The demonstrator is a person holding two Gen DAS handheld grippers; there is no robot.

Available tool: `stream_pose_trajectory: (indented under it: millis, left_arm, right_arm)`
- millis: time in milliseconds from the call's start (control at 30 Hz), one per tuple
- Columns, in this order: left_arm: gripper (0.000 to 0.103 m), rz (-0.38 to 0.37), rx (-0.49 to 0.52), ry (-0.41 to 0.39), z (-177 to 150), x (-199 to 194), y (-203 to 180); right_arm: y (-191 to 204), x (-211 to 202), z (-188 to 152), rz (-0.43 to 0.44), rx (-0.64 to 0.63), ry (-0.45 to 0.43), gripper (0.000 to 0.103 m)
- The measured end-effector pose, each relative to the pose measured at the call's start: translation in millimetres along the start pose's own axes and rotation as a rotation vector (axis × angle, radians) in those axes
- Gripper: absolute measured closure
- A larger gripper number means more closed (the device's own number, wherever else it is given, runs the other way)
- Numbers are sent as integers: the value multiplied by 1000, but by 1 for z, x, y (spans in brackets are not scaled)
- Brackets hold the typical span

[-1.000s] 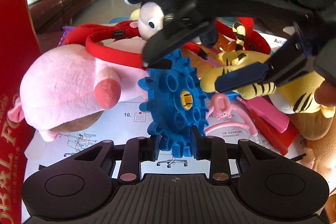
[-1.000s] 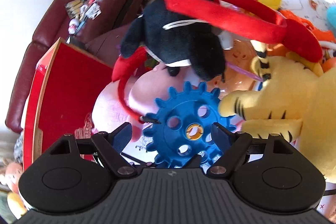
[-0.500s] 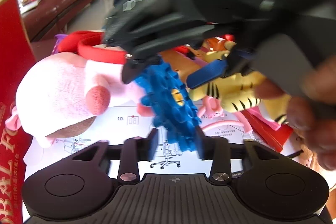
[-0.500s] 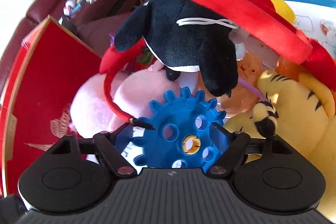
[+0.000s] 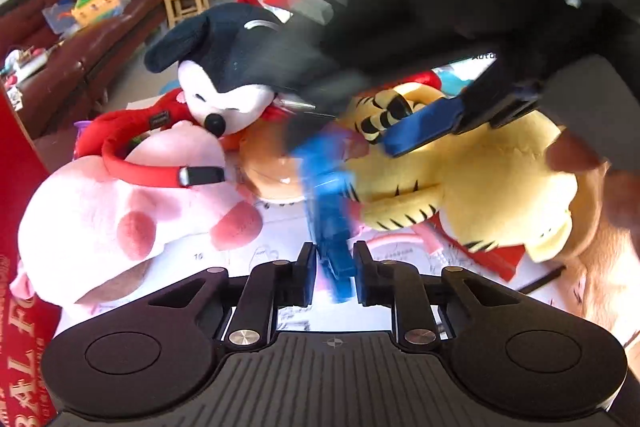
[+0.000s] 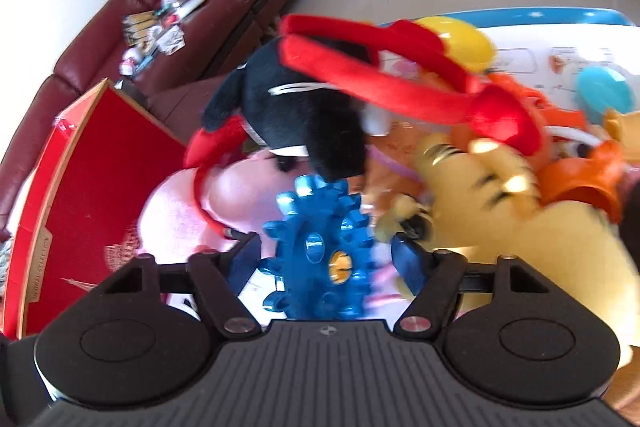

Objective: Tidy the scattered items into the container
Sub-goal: 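Close the right tool on the rim of the blue gear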

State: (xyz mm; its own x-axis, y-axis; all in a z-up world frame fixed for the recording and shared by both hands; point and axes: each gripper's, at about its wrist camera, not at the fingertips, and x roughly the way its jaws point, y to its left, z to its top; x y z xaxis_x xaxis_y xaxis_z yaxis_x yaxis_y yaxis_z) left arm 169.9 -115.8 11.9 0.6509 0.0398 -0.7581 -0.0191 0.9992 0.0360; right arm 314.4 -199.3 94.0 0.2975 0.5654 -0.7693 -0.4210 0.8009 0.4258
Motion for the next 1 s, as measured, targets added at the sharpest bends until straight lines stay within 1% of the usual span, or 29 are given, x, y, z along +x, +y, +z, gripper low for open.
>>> stream_pose_trajectory:
  millis: [33, 67, 100, 233, 300, 333, 367, 400, 467, 533, 567, 600, 633, 733, 767, 867, 933, 1000]
  left_arm:
    - [81, 18, 12, 2, -2, -2, 1]
    - [79, 22, 19, 2, -3, -3, 3]
    - [78, 17, 20, 7, -4, -3, 5]
    - [79, 9, 18, 19, -1, 0, 2]
    - [74, 12, 26, 12, 0, -1, -2]
    - [72, 17, 31, 7, 1, -1, -2]
    - [61, 25, 36, 0, -2, -2, 0]
    - [56, 34, 40, -2, -2, 0, 1]
    - [51, 54, 42, 3, -1, 2, 1]
    - [50, 60, 26, 22, -2, 7, 7]
    - [53, 58, 15, 37, -3, 10, 10]
    - [65, 56, 8, 54, -4, 14, 14]
    - [74, 52, 2, 67, -4, 16, 16]
    - [78, 52, 13, 62, -7, 12, 15]
    - [82, 39, 8, 68, -4, 17, 21]
    - [84, -2, -19, 76, -6, 13, 26]
    - [84, -8, -8, 76, -7, 10, 27]
    - [85, -18, -1, 81, -8, 8, 27]
  right_arm:
    - [-5, -2, -3, -22, 5, -1, 41]
    - [-12, -2, -6, -16, 23, 8, 45]
    - [-17, -2, -9, 6, 41, 15, 47]
    - [-11, 0, -12, 12, 33, 17, 50]
    - [-12, 4, -12, 60, 72, 40, 56]
    - [-12, 5, -12, 80, 82, 46, 57]
    - [-11, 7, -12, 88, 81, 50, 57]
    - [-10, 8, -12, 86, 78, 51, 57]
    - [-13, 12, -13, 74, 92, 58, 57]
    - [-20, 14, -14, 73, 117, 64, 63]
    - [-22, 14, -15, 82, 130, 65, 65]
    - [-24, 13, -15, 90, 139, 65, 66]
    - [-25, 13, -15, 93, 143, 65, 66]
    - [-28, 11, -15, 124, 182, 74, 62]
    - [-30, 11, -15, 149, 207, 82, 61]
    - [-27, 18, -15, 209, 245, 104, 61]
    - [-22, 22, -15, 214, 238, 112, 61]
    - [-15, 26, -13, 183, 211, 115, 61]
